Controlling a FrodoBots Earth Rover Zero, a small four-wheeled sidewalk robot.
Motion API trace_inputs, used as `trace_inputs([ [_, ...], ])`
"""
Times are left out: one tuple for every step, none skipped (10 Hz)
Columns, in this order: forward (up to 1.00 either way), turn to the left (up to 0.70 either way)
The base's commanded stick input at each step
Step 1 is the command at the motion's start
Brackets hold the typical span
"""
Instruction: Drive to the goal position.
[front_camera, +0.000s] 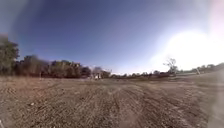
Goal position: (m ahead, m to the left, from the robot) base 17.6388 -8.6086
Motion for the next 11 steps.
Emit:
trace_inputs([
  [0.50, 0.00],
  [0.50, 0.00],
  [0.50, 0.00],
  [0.50, -0.29],
  [0.50, -0.28],
  [0.50, -0.25],
  [0.50, -0.12],
  [0.50, 0.00],
  [0.50, 0.00],
  [0.50, 0.00],
  [0.50, 0.00],
])
